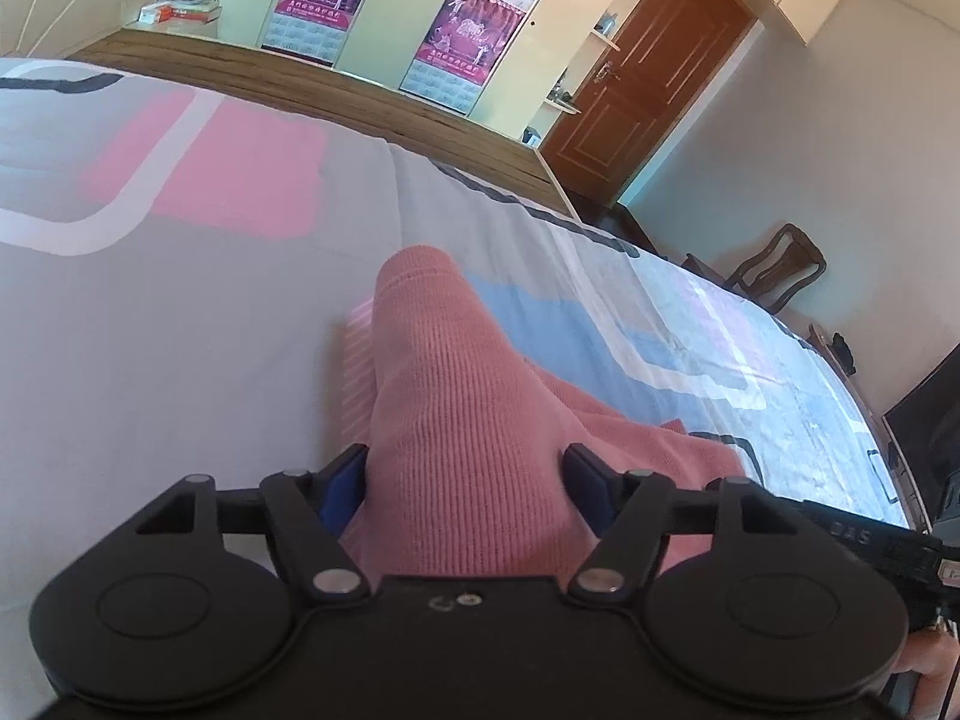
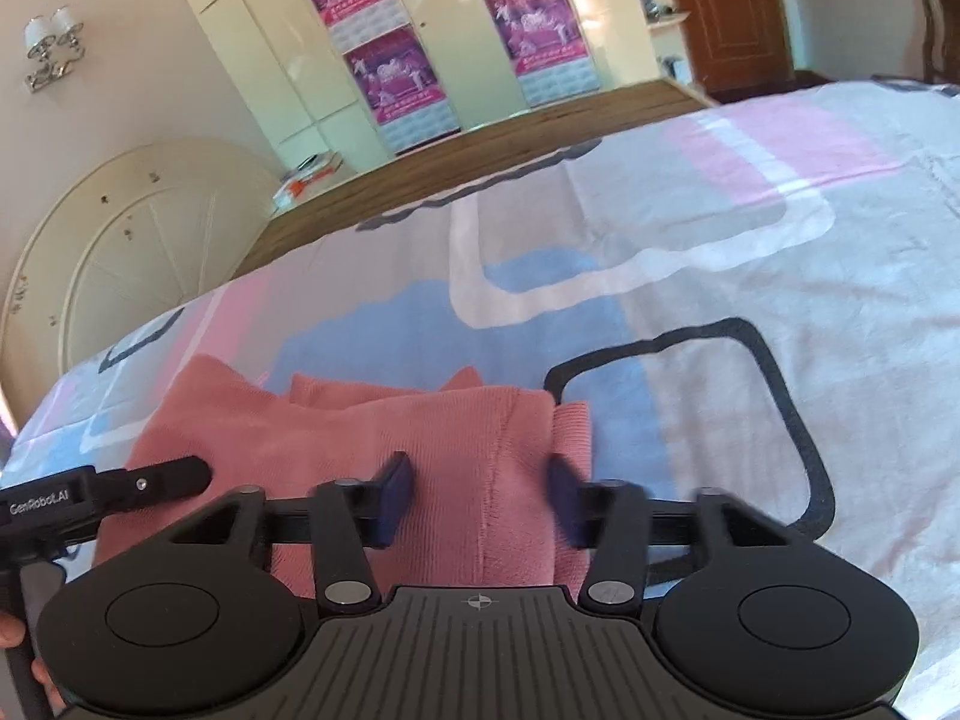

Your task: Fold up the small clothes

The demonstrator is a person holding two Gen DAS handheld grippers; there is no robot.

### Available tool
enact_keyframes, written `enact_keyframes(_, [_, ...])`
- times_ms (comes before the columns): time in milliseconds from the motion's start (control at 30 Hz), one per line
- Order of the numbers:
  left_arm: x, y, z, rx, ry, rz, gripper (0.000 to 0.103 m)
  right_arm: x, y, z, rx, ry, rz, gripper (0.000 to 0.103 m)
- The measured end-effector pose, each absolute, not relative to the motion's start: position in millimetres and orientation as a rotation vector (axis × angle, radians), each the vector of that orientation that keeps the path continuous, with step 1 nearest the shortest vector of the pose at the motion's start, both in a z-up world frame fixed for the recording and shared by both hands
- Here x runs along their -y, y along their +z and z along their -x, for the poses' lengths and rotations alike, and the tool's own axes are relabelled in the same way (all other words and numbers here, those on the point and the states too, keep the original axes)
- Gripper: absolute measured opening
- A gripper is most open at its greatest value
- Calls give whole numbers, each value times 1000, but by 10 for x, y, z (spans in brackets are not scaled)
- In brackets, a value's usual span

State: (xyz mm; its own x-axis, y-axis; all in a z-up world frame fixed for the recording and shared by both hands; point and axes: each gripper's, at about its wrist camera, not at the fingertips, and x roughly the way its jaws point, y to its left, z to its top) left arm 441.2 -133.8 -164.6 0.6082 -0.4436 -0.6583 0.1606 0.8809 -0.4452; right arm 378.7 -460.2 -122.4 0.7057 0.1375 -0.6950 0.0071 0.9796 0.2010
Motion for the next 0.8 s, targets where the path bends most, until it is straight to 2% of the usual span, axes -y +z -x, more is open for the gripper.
enact_keyframes(100, [1335,-1624,-4389,-825,-366,358,57,4570,-1185,-3745,-752,56,-154,9])
enact_keyframes(133, [1339,-1611,-4378,-814,-371,353,55,4551,-1143,-3715,-727,55,-131,7])
enact_keyframes(300, [1369,-1560,-4400,-782,-364,373,54,4508,-968,-3636,-583,-20,-8,7])
enact_keyframes(400, [1421,-1710,-4468,-829,-297,300,55,4543,-1247,-3845,-761,-4,-36,7])
enact_keyframes(433, [1386,-1764,-4469,-830,-287,313,57,4544,-1285,-3842,-759,-16,-30,7])
enact_keyframes(533, [1313,-1752,-4459,-842,-261,363,63,4576,-1211,-3805,-747,-21,-71,14])
enact_keyframes(700, [1245,-1474,-4209,-773,-285,331,63,4621,-966,-3530,-751,29,-137,16])
enact_keyframes(733, [1228,-1414,-4134,-767,-300,316,63,4638,-935,-3463,-758,45,-152,25])
enact_keyframes(767, [1208,-1374,-4044,-765,-313,302,63,4659,-910,-3361,-765,56,-170,37])
enact_keyframes(800, [1183,-1349,-3946,-765,-322,293,64,4678,-892,-3247,-770,67,-195,41])
